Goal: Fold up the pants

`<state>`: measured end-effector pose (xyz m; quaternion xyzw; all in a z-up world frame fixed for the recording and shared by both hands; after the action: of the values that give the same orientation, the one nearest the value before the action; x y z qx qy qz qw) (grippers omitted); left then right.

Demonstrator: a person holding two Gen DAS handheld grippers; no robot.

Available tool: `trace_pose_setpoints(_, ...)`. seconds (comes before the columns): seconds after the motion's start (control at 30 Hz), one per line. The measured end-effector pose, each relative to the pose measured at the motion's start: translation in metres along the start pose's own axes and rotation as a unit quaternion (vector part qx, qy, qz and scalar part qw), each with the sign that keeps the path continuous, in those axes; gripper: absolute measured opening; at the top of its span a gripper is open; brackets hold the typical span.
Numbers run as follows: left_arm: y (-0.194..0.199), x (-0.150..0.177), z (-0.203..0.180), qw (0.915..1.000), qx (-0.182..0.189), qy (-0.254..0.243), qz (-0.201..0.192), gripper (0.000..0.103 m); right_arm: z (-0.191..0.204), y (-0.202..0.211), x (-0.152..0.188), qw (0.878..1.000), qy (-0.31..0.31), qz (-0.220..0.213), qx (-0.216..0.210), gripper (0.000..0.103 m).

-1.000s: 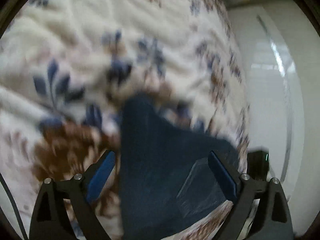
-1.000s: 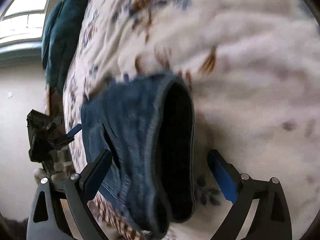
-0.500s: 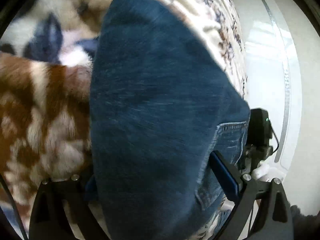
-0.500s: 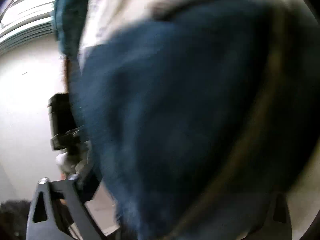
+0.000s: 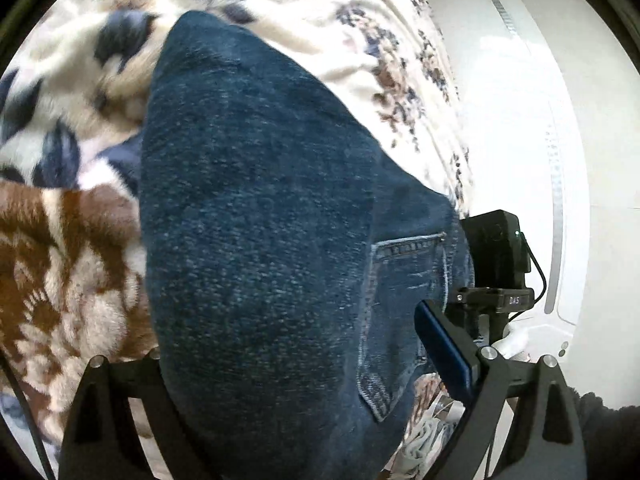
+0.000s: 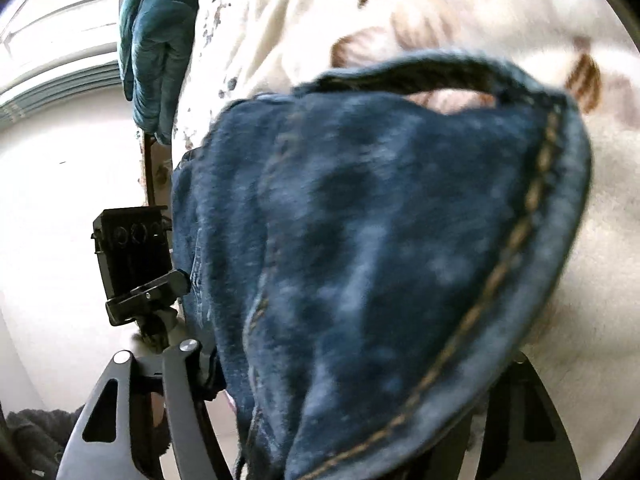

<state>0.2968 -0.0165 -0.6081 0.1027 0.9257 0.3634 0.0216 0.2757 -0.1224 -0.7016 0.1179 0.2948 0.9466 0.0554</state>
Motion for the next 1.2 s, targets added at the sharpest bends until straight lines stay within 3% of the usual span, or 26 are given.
trace_pose_setpoints(0.17, 0.017, -0.018, -0.031, 0.9996, -0.001, -0.026, -0.011, 0.093, 0.02, 0.025, -0.012, 1.0, 0.018, -0.01, -0.004, 0.071)
trace_pose_setpoints(0.3, 0.033, -0.053, -0.058, 0.9983, 0.003, -0.051, -0.028, 0.093, 0.04, 0.059, -0.024, 0.999, 0.035, -0.032, -0.007, 0.071)
trace_pose_setpoints(0.47, 0.045, -0.127, -0.096, 0.995, 0.011, -0.086, -0.05, 0.093, 0.068, 0.115, -0.083, 0.996, 0.06, -0.065, 0.001, 0.071)
trace_pose_setpoints(0.67, 0.063, -0.239, -0.11, 0.9901, 0.011, -0.109, -0.088, 0.093, 0.104, 0.161, -0.202, 0.99, 0.105, -0.088, 0.026, 0.071)
trace_pose_setpoints(0.83, 0.067, -0.315, -0.081, 0.9892, 0.005, -0.102, -0.106, 0.093, 0.121, 0.154, -0.294, 0.987, 0.136, -0.076, 0.046, 0.071)
trace_pose_setpoints(0.93, 0.053, -0.345, -0.041, 0.991, -0.024, -0.086, -0.1, 0.093, 0.121, 0.141, -0.352, 0.987, 0.134, -0.067, 0.058, 0.071)
trace_pose_setpoints(1.03, 0.027, -0.356, 0.015, 0.9924, -0.077, -0.059, -0.075, 0.093, 0.112, 0.11, -0.394, 0.987, 0.123, -0.057, 0.084, 0.071)
trace_pose_setpoints(1.1, 0.012, -0.352, 0.055, 0.989, -0.132, -0.041, -0.053, 0.093, 0.086, 0.091, -0.406, 0.985, 0.102, -0.047, 0.131, 0.071)
trace_pose_setpoints(1.13, 0.006, -0.347, 0.07, 0.9879, -0.143, -0.039, -0.045, 0.093, 0.068, 0.094, -0.41, 0.983, 0.091, -0.046, 0.15, 0.071)
trace_pose_setpoints(1.2, 0.008, -0.344, 0.08, 0.9898, -0.129, -0.036, -0.049, 0.095, 0.046, 0.094, -0.405, 0.985, 0.069, -0.043, 0.15, 0.071)
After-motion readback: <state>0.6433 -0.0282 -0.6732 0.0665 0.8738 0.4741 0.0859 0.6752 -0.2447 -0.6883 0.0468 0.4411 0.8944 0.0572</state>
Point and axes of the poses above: each gripper's, at about its wrist camera, not at the fingertips, and y roughly against the way its jaws point, z to its left, x to its underside, the point moved 10 cm from there along -y, roughly the way its jaws point
